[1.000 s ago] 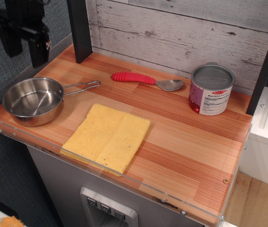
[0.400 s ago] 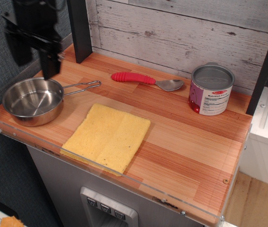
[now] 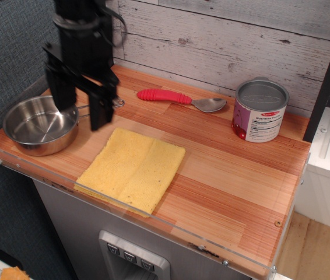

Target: Place the napkin on the right front corner of the table.

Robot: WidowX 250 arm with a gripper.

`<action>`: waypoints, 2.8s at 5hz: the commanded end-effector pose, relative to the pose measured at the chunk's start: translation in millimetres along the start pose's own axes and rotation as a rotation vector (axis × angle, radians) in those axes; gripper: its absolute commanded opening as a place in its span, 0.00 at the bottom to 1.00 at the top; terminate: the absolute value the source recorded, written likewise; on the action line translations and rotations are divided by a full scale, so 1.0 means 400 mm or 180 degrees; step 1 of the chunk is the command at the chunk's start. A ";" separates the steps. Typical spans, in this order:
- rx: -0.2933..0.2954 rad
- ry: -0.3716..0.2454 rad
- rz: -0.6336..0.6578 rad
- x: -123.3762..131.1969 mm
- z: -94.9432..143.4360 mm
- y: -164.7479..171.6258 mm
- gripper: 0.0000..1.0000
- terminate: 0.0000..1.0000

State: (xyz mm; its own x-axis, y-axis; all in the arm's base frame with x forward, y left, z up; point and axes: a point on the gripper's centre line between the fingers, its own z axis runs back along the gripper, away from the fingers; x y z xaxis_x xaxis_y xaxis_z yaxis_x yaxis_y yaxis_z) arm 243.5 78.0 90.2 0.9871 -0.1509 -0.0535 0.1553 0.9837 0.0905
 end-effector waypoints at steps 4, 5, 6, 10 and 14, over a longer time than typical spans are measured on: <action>-0.0092 -0.0161 0.0227 0.070 -0.158 -0.067 0.00 0.00; -0.0145 -0.0151 0.0198 0.077 -0.178 -0.090 0.00 0.00; -0.0178 -0.0153 0.0159 0.078 -0.186 -0.114 0.00 0.00; -0.0320 -0.0228 -0.0110 0.093 -0.175 -0.275 0.00 0.00; -0.0453 -0.0229 -0.0140 0.119 -0.171 -0.417 0.00 0.00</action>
State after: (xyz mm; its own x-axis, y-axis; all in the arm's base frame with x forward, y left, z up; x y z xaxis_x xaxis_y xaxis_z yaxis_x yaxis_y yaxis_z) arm 264.3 -81.5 5.5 0.9838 -0.1782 0.0182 0.1790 0.9825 -0.0525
